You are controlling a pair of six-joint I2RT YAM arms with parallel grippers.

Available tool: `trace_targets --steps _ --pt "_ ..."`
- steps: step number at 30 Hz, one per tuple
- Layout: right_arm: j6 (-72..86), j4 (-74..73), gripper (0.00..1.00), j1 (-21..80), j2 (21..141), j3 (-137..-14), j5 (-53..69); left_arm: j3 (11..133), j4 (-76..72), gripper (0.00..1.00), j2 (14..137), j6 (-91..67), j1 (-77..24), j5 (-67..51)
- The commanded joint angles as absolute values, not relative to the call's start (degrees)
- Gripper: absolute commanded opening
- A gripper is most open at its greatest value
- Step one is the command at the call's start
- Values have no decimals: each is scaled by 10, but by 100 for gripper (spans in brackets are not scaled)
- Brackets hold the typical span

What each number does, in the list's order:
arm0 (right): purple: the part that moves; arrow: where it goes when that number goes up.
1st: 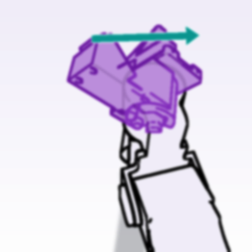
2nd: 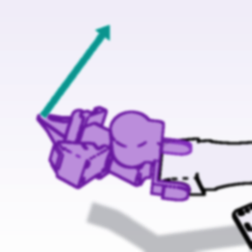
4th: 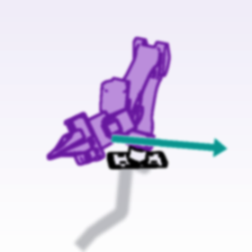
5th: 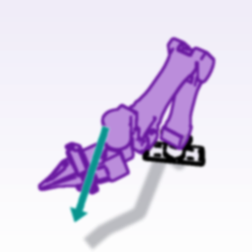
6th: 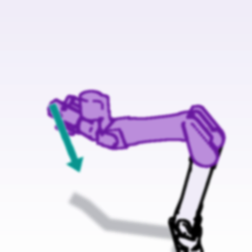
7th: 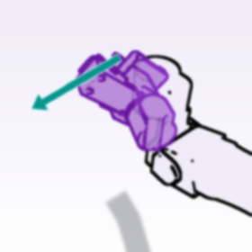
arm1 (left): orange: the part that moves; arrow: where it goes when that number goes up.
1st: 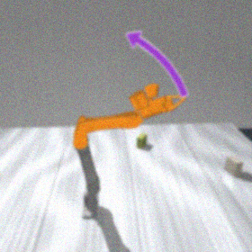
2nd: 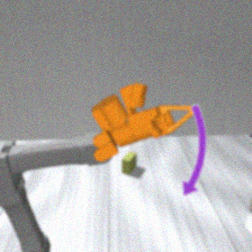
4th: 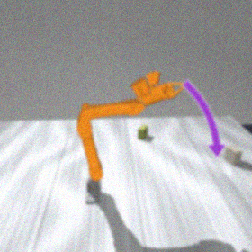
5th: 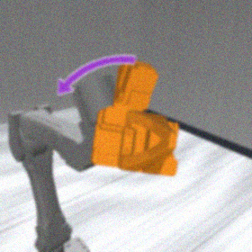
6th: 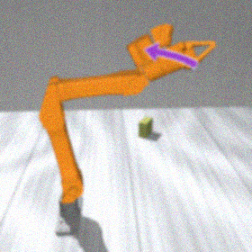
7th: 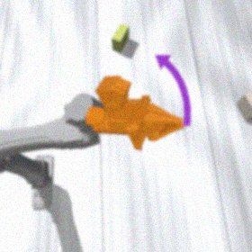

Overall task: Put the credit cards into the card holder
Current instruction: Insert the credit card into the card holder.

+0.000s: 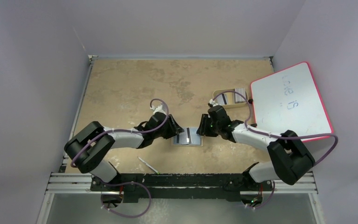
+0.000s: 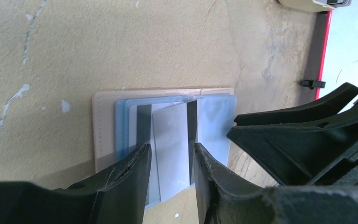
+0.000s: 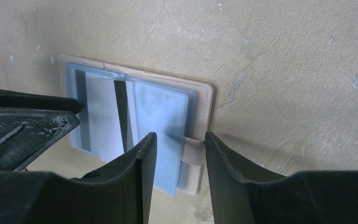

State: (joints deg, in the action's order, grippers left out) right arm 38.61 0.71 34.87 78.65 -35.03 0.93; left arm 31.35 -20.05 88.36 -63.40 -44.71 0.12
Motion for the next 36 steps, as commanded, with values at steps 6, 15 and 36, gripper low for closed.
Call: trace_targets --steps 6,15,36 --pt "406 65 45 349 811 -335 30 350 -247 39 936 -628 -452 -38" --pt "404 70 45 349 812 -336 33 361 -258 39 947 -630 -456 -49" --pt "386 0 45 349 764 -353 -1 393 -160 39 923 -627 -457 -35"
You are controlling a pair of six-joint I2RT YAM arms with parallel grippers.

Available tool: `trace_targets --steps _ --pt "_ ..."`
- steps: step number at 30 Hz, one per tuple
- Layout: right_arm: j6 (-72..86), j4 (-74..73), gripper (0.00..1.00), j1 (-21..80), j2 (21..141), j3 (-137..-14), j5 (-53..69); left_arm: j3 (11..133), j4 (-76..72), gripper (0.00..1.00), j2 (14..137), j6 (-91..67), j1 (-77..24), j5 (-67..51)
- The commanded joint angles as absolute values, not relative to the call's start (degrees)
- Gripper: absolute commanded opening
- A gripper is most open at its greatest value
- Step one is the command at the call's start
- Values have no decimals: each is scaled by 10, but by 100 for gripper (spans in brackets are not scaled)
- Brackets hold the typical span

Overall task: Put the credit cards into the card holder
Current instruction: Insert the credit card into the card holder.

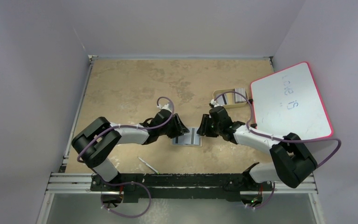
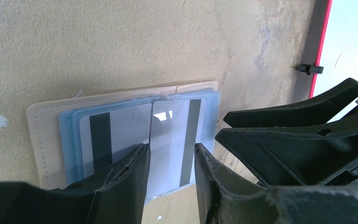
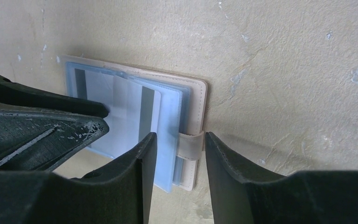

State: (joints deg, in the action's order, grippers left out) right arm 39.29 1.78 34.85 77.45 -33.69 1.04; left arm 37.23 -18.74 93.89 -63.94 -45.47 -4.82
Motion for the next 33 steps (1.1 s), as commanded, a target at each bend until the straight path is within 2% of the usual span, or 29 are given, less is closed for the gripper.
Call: trace_targets --steps 1,16,33 --pt "387 2 43 349 764 -350 1 393 -161 40 925 -627 -458 -36" --pt "401 51 45 349 793 -322 24 403 -201 40 977 -644 -472 -67" --pt "402 79 44 349 797 -316 23 414 -267 39 977 -673 -483 -84"
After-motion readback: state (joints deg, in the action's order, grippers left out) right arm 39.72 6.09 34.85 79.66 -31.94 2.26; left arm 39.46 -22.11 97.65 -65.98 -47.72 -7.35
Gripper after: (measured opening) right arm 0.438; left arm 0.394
